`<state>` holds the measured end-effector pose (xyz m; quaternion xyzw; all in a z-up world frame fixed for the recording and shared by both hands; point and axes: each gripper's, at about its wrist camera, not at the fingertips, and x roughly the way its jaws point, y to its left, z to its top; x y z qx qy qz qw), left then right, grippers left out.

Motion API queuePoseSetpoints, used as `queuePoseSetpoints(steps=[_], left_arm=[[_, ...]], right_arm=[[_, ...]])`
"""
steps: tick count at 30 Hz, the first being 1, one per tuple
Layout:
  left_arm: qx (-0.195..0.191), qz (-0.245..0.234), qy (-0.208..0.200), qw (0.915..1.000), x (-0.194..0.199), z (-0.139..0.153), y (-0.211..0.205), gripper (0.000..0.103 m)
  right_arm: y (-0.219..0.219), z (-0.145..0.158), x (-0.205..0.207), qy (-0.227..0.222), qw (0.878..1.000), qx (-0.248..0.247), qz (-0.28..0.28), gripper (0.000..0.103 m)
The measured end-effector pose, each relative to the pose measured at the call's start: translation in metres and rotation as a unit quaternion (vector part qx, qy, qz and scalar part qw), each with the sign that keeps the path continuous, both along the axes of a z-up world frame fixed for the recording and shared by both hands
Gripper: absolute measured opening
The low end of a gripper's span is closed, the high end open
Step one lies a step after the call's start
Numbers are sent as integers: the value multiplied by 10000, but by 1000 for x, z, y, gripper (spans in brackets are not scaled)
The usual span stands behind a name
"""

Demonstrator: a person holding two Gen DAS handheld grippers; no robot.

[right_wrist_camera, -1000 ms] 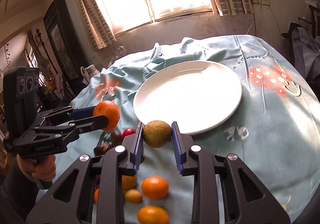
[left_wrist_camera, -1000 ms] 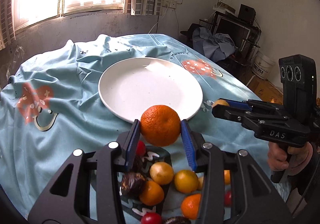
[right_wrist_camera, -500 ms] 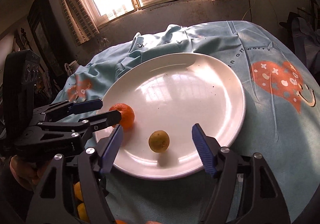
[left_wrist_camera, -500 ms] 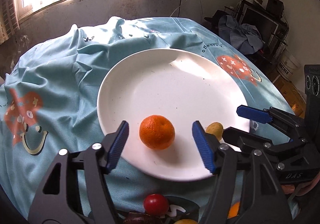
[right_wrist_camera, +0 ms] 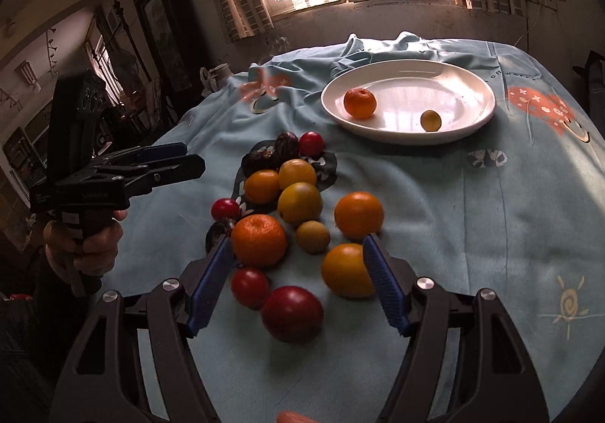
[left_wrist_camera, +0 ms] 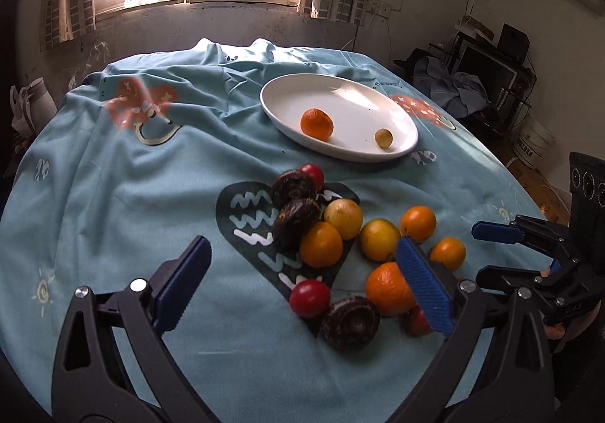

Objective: Organize fruits
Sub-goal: 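Carry both fruits over the white plate and open both grippers, then grasp the large red plum with the right gripper while the left grasps a dark brown fruit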

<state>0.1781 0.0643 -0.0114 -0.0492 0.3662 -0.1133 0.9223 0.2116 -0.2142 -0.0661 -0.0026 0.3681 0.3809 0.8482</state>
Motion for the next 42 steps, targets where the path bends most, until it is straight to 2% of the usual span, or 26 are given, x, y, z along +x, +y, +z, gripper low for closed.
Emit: queuePoseSetpoints(steps=[2, 4, 5, 9, 13, 25, 28, 31, 33, 35, 38, 42], left_arm=[[14, -127, -12, 9999, -18, -10, -1, 100], [194, -158, -32, 9997, -27, -16, -6, 100], [245, -173, -91, 9995, -31, -16, -8, 100], [200, -431, -110, 9988, -39, -19, -13, 100], [264, -525, -127, 9982, -43, -21, -16, 100], [340, -616, -126, 9974, -45, -24, -20, 100], [353, -604, -79, 9975, -44, -26, -20, 100], [300, -623, -24, 9976, -42, -27, -19, 99], [240, -689, 14, 9973, -42, -29, -19, 96], [176, -822, 136, 9964, -39, -32, -21, 81], [190, -973, 410, 9942, -34, -40, -27, 64], [307, -1066, 629, 9918, -28, -47, -35, 61]], right_arm=[[1, -4, -20, -134, 9997, -208, -29, 72], [3, -11, -29, -189, 9987, -438, -169, 66], [3, -14, -29, -94, 9987, -453, -205, 65], [3, -25, -18, 322, 9982, -410, -310, 51], [6, -34, -10, 577, 9962, -541, -365, 49], [12, -39, 4, 948, 9945, -339, -289, 49], [10, -39, 4, 964, 9944, -299, -315, 42], [4, -40, 6, 1089, 9935, -91, -322, 40], [-2, -40, 7, 1134, 9929, 77, -340, 40], [-7, -39, 6, 1155, 9923, 291, -327, 40], [-14, -37, 7, 1191, 9907, 525, -397, 40], [-18, -35, 7, 1199, 9897, 672, -398, 40]])
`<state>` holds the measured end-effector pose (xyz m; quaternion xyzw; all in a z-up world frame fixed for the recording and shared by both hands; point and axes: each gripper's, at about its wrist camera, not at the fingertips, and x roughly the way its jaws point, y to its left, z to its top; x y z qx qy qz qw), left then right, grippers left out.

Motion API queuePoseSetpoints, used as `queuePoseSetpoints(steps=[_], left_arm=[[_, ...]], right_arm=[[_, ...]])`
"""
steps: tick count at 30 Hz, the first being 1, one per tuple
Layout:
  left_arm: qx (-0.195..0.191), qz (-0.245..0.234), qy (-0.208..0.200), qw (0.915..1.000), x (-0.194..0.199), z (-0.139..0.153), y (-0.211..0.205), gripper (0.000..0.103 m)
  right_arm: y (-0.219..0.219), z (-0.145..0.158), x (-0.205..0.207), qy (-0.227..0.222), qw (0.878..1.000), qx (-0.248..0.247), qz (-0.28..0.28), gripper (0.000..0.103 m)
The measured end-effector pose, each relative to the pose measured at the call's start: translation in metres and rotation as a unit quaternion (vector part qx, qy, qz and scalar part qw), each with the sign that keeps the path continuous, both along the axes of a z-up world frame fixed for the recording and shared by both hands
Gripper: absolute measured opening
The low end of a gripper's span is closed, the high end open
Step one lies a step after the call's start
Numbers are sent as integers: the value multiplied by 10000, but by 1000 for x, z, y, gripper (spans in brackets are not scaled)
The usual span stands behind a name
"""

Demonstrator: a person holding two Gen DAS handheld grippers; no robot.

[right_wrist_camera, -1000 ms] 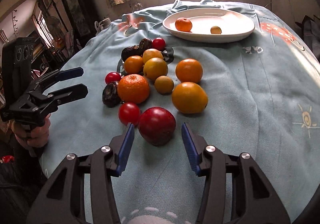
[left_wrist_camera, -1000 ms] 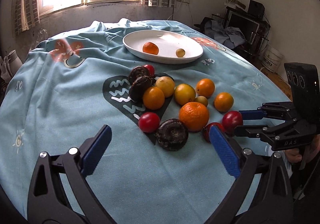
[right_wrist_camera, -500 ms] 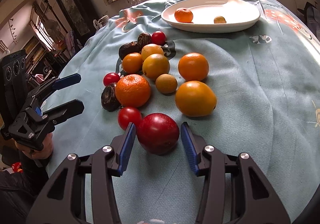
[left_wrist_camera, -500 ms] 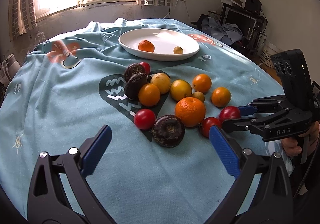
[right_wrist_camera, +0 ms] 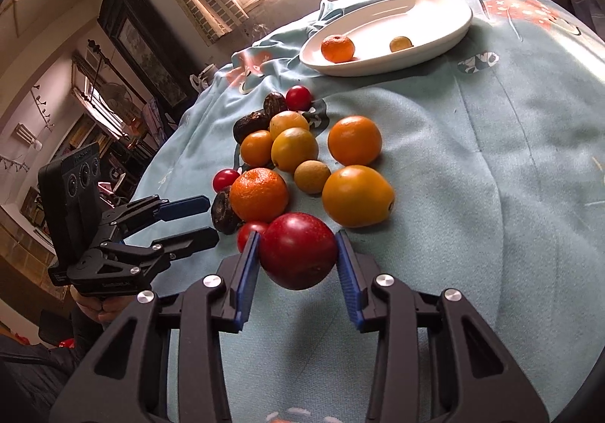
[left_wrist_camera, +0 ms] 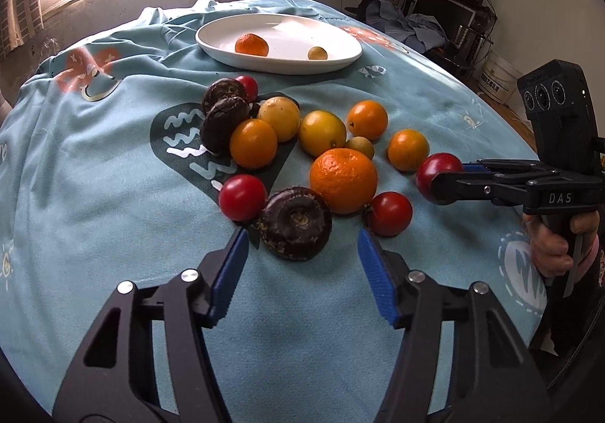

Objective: Organize fruits
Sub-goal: 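Grasp the large red plum with the right gripper while the left grasps a dark brown fruit, then carry both fruits onto the white plate and open both grippers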

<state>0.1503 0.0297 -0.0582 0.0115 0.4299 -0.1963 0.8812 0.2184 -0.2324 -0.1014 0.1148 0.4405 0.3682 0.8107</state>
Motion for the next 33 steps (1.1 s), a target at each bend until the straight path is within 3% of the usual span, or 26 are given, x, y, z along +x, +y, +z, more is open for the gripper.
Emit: queuePoseSetpoints(steps=[9, 20, 29, 33], left_arm=[[340, 21, 194, 9992, 15, -9, -11, 53], [610, 121, 102, 9980, 18, -9, -17, 45], [194, 275, -24, 9994, -1, 1, -4, 44], [-35, 191, -213, 9996, 1, 19, -3, 45]], right_arm=[[-3, 2, -2, -25, 10000, 87, 22, 40], [-5, 2, -3, -23, 9999, 149, 43, 40], [-3, 3, -4, -91, 9998, 180, 90, 40], [-1, 18, -7, -301, 9990, 235, 211, 40]])
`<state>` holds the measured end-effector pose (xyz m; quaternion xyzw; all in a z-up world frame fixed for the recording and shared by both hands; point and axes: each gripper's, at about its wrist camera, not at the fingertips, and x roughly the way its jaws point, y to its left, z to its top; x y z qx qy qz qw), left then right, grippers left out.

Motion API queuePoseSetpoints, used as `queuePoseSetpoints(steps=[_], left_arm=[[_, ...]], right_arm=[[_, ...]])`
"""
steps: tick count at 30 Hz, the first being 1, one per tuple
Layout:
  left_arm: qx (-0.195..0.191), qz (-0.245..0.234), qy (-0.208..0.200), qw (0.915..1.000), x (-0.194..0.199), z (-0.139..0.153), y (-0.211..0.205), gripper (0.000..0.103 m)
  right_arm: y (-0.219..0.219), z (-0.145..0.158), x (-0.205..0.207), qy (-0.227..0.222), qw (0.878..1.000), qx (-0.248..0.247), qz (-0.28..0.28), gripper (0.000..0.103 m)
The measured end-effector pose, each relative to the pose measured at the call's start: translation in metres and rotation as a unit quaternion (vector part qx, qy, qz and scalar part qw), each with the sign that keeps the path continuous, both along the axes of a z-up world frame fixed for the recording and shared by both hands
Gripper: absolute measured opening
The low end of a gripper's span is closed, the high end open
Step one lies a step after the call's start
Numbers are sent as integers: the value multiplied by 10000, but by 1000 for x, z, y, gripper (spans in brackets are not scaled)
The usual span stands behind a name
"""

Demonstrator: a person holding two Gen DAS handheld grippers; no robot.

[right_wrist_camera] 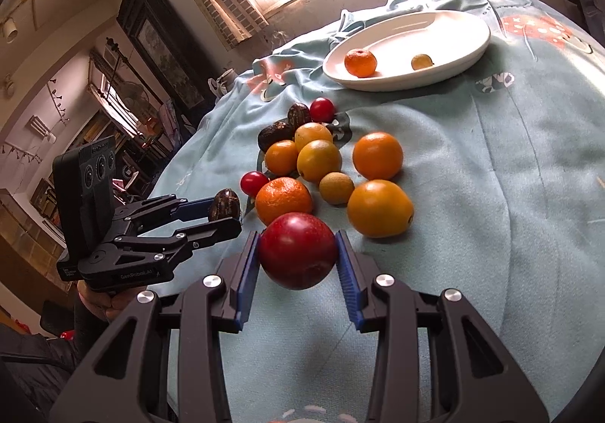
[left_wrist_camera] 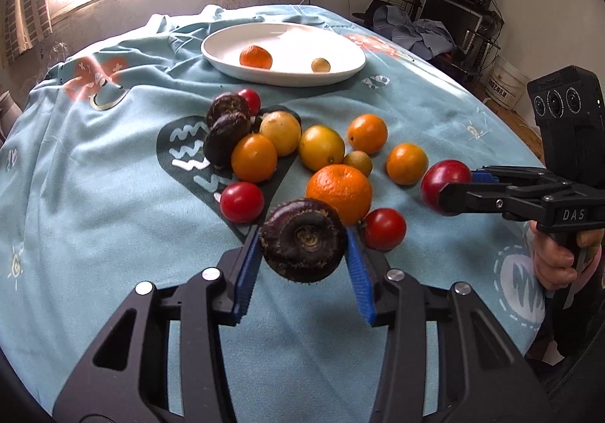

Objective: Organize fruits
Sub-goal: 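Carry both fruits onto the white plate and open both grippers, then grasp a large orange with the right gripper while the left reaches for a mandarin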

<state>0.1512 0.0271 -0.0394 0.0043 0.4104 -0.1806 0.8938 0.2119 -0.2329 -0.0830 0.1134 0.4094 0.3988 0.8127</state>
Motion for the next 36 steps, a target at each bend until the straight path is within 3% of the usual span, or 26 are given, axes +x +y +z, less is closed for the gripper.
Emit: queuePoseSetpoints(steps=[5, 8, 10, 14, 16, 20, 23, 24, 25, 29, 36], left_arm=[[-487, -49, -111, 9987, 43, 37, -2, 45], [-285, 78, -185, 9994, 90, 52, -15, 45], [-235, 112, -117, 9996, 126, 56, -25, 45], [-22, 197, 103, 9998, 192, 50, -46, 45], [201, 265, 182, 9993, 216, 42, -56, 45], [256, 356, 395, 9983, 241, 25, -58, 45], [209, 437, 397, 9980, 245, 21, -55, 49], [193, 461, 381, 9980, 244, 23, -55, 56], [177, 508, 342, 9980, 242, 27, -53, 70], [84, 632, -18, 9980, 211, 48, -40, 90], [-118, 749, -323, 9966, 117, 46, -5, 97]], right_arm=[[-14, 45, 40, -480, 9965, 258, -635, 40], [-15, 58, 84, -937, 9881, 32, -1219, 40], [-12, 55, 115, -1126, 9818, -172, -1517, 40], [-7, 28, 170, -750, 9818, -449, -1687, 40], [-4, 17, 183, -726, 9809, -631, -1691, 40], [1, 11, 193, -688, 9828, -757, -1536, 41], [5, 13, 192, -779, 9830, -795, -1458, 50], [5, 15, 192, -787, 9833, -787, -1440, 57], [5, 17, 190, -782, 9833, -780, -1448, 64], [0, 32, 172, -848, 9847, -690, -1358, 65], [10, 33, 102, -1234, 9847, -1080, -583, 66]])
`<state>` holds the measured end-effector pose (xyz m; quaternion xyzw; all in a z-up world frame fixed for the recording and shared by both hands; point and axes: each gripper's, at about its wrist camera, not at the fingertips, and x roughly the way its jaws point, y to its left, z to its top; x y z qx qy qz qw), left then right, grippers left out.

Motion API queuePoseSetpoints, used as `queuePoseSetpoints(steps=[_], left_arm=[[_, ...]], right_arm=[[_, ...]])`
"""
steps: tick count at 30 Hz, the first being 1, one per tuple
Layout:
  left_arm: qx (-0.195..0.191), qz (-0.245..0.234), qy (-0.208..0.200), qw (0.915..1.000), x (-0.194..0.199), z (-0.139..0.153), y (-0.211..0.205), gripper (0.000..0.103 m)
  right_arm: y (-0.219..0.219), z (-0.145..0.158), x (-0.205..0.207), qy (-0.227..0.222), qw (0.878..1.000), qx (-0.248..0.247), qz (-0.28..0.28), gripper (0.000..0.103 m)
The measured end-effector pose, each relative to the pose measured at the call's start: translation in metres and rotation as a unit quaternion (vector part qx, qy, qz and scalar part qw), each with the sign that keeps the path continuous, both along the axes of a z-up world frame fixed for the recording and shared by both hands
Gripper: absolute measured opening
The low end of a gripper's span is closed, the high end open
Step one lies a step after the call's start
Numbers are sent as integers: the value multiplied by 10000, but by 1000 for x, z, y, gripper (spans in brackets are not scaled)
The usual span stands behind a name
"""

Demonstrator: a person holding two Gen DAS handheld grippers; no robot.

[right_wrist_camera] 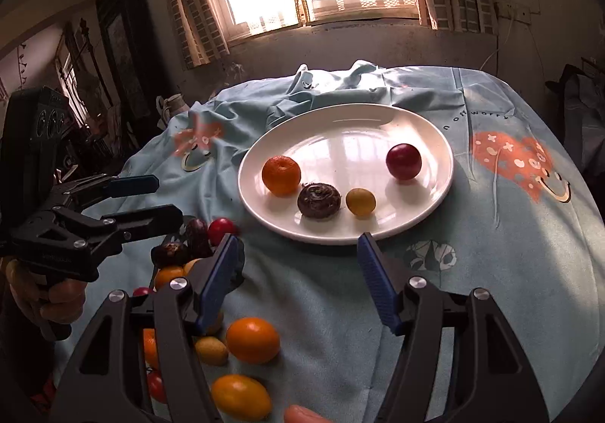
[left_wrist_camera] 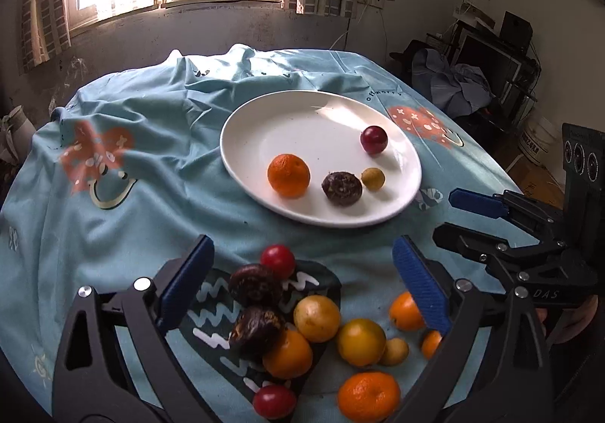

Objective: Organize fruits
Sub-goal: 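Grasp a large orange with the right gripper while the left reaches for a mandarin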

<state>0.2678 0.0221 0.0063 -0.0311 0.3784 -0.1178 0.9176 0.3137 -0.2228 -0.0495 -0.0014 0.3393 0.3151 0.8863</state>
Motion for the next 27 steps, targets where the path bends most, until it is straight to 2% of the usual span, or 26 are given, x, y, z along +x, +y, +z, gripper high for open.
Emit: queuePoseSetpoints(steps=[3, 5, 10, 14, 20, 27], left_arm=[[-113, 64, -101, 9999, -32, -12, 9, 97], [-27, 131, -77, 9999, -45, -18, 8, 97], [156, -20, -265, 9995, -70, -26, 1, 97], [107, -161, -184, 9996, -79, -33, -1, 97], [150, -342, -341, 9987, -87, -31, -7, 97], [214, -378, -386, 9983, -91, -32, -9, 97]], right_arm=[[0, -16, -24, 171, 9997, -147, 3, 66], [1, -22, -33, 336, 9992, -156, 156, 66], [6, -28, -53, 231, 9981, -448, 361, 66], [11, -36, -58, 321, 9962, -616, 517, 66], [12, -37, -59, 419, 9952, -597, 658, 65], [18, -46, -61, 675, 9913, -797, 795, 58]])
